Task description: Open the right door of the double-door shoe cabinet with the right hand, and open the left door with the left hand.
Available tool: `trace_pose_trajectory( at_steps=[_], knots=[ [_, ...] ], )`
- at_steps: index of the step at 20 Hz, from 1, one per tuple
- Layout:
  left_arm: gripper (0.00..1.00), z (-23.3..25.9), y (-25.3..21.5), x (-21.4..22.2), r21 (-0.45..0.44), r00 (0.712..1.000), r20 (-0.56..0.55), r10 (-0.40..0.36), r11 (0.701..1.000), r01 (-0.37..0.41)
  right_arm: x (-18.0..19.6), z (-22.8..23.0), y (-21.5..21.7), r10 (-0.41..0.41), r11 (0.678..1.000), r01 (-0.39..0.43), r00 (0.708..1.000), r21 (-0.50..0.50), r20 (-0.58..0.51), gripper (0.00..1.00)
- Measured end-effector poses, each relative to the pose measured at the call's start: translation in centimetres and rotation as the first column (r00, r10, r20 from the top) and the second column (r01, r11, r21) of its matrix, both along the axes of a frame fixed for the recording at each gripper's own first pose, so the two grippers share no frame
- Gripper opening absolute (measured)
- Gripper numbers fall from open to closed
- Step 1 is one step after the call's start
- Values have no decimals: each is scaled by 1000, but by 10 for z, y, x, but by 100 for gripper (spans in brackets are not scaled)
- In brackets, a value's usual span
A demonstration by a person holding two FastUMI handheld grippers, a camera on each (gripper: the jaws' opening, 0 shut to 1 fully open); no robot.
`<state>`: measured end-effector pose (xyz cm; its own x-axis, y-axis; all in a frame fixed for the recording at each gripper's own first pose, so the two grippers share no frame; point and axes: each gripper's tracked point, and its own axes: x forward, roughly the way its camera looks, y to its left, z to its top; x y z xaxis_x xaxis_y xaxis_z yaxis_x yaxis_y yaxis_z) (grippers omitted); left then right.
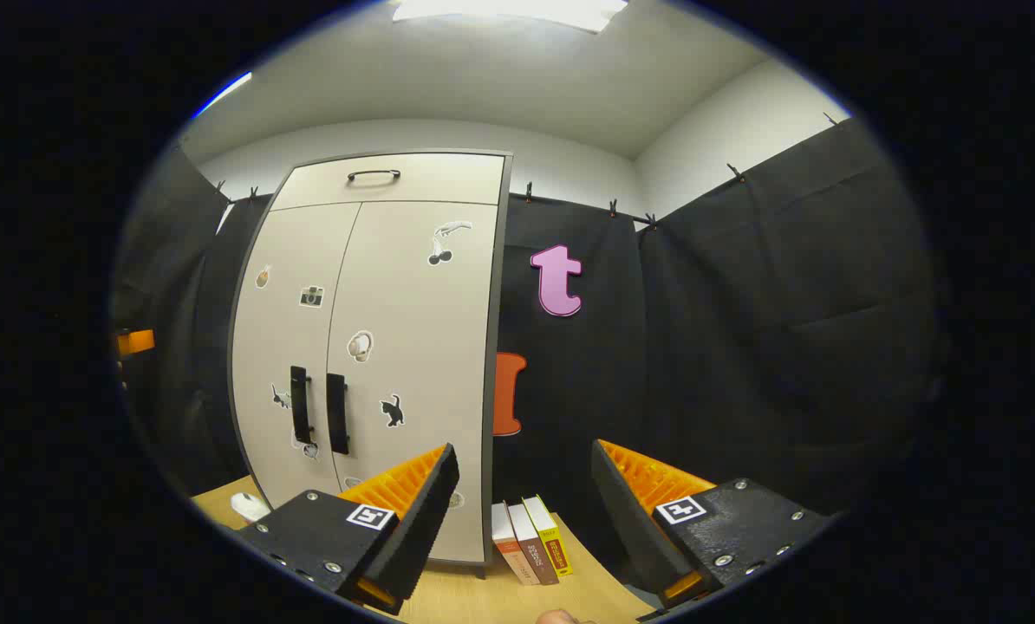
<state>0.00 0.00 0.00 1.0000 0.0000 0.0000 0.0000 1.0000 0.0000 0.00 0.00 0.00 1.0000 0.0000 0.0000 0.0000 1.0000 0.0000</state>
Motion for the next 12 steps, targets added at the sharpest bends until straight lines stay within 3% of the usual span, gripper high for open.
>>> trace_pose_trajectory(
  at_steps=[12],
  knots=[
    [96,-8,3,5,3,1000,-25,13,1000,-13,4,-5,4,12,1000,-12,1000,-3,-11,94]
  ],
)
